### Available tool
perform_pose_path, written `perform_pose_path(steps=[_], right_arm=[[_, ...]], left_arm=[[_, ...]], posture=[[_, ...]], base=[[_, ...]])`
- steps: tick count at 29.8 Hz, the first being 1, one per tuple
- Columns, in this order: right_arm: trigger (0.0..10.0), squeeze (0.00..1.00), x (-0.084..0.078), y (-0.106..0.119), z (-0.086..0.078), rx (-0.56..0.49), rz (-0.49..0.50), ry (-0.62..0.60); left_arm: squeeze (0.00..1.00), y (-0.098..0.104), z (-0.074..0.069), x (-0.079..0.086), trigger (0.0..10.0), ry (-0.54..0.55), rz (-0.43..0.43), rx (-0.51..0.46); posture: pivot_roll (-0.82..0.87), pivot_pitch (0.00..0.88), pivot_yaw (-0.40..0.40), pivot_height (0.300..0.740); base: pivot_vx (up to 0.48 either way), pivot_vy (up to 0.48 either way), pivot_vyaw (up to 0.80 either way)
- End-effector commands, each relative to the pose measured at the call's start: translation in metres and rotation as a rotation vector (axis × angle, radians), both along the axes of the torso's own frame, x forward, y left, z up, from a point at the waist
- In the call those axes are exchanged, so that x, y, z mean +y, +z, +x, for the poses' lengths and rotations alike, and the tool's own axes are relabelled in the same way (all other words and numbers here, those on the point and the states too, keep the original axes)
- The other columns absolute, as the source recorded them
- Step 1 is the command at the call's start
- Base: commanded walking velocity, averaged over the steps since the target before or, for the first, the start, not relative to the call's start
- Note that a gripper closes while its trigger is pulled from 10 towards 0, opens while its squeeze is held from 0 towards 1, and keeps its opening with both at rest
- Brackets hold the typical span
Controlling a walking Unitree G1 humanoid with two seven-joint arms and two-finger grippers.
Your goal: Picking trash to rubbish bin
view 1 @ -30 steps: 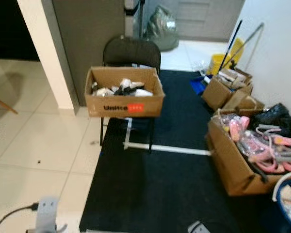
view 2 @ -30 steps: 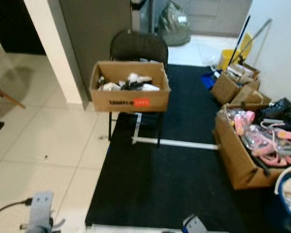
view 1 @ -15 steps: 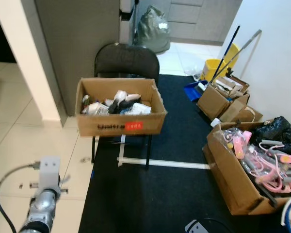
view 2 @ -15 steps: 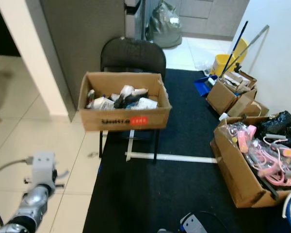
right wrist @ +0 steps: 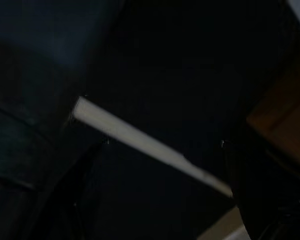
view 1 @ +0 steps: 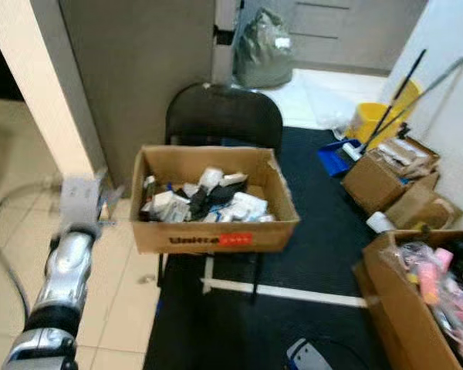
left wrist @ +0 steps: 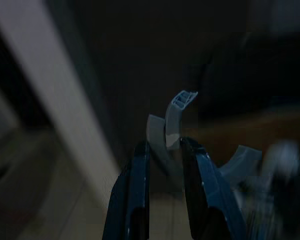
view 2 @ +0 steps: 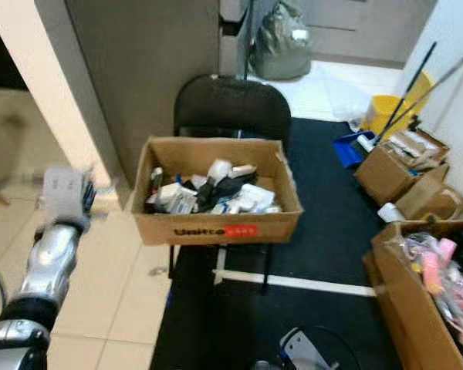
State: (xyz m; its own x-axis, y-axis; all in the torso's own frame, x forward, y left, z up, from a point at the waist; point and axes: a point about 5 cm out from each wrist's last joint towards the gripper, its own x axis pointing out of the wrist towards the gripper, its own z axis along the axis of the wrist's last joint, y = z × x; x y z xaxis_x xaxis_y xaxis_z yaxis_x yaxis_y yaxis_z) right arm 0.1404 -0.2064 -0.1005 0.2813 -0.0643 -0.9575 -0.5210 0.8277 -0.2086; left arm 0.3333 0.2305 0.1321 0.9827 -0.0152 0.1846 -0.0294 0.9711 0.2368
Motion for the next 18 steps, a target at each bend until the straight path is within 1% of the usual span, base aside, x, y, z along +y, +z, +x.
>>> perform_pose_path(steps=[1, 2, 3, 5, 6, 7, 8, 9, 10, 11, 13, 18], right_arm=[[10.0, 0.0, -0.004, 0.0, -0.003, 0.01, -0.013, 0.006], [10.0, 0.0, -0.004, 0.0, -0.003, 0.01, -0.013, 0.006], [10.0, 0.0, -0.003, -0.001, -0.004, 0.012, -0.01, 0.005], [10.0, 0.0, -0.002, -0.001, -0.004, 0.013, -0.007, 0.003], [10.0, 0.0, -0.002, -0.001, -0.004, 0.013, -0.007, 0.003], [10.0, 0.0, 0.0, -0.002, -0.005, 0.013, -0.003, 0.0], [10.0, 0.0, 0.0, -0.002, -0.005, 0.013, -0.003, 0.0], [10.0, 0.0, 0.001, -0.002, -0.005, 0.013, -0.002, -0.001], [10.0, 0.0, 0.001, -0.002, -0.005, 0.013, -0.002, -0.001], [10.0, 0.0, 0.003, -0.003, -0.006, 0.015, 0.0, -0.002], [10.0, 0.0, 0.008, -0.004, -0.007, 0.017, 0.005, -0.005], [10.0, 0.0, 0.009, -0.004, -0.009, 0.019, 0.006, -0.007]], left_arm=[[0.0, -0.005, -0.001, -0.013, 10.0, -0.083, -0.026, 0.013], [0.0, -0.005, -0.001, -0.013, 10.0, -0.083, -0.026, 0.013], [0.0, -0.009, -0.003, -0.021, 10.0, -0.149, -0.024, 0.035], [0.0, -0.011, -0.006, -0.032, 10.0, -0.233, -0.049, 0.044], [0.0, -0.011, -0.006, -0.032, 10.0, -0.233, -0.049, 0.044], [0.0, -0.014, -0.01, -0.046, 10.0, -0.35, -0.127, 0.076], [0.0, -0.014, -0.01, -0.046, 10.0, -0.35, -0.127, 0.076], [0.0, -0.015, -0.013, -0.053, 10.0, -0.404, -0.151, 0.084], [0.0, -0.015, -0.013, -0.053, 10.0, -0.404, -0.151, 0.084], [1.0, -0.017, -0.017, -0.058, 10.0, -0.45, -0.189, 0.101], [1.0, -0.021, -0.022, -0.061, 10.0, -0.487, -0.215, 0.125], [1.0, -0.021, -0.023, -0.06, 10.0, -0.489, -0.222, 0.12]], posture=[[0.08, 0.041, 0.013, 0.74], [0.08, 0.041, 0.013, 0.74], [0.08, 0.043, 0.017, 0.74], [0.07, 0.047, 0.021, 0.74], [0.07, 0.047, 0.021, 0.74], [0.07, 0.048, 0.025, 0.74], [0.07, 0.048, 0.025, 0.74], [0.07, 0.05, 0.027, 0.74], [0.07, 0.05, 0.027, 0.74], [0.07, 0.052, 0.028, 0.74], [0.06, 0.055, 0.031, 0.74], [0.06, 0.054, 0.031, 0.74]], base=[[0.461, 0.0, 0.0], [0.461, 0.0, 0.0], [0.42, 0.0, 0.0], [0.42, 0.0, 0.0], [0.42, 0.0, 0.0], [0.0, 0.0, 0.0], [0.0, 0.0, 0.0], [0.0, 0.0, 0.0], [0.0, 0.0, 0.0], [0.0, 0.0, 0.0], [0.0, 0.0, 0.0], [0.0, 0.0, 0.0]])
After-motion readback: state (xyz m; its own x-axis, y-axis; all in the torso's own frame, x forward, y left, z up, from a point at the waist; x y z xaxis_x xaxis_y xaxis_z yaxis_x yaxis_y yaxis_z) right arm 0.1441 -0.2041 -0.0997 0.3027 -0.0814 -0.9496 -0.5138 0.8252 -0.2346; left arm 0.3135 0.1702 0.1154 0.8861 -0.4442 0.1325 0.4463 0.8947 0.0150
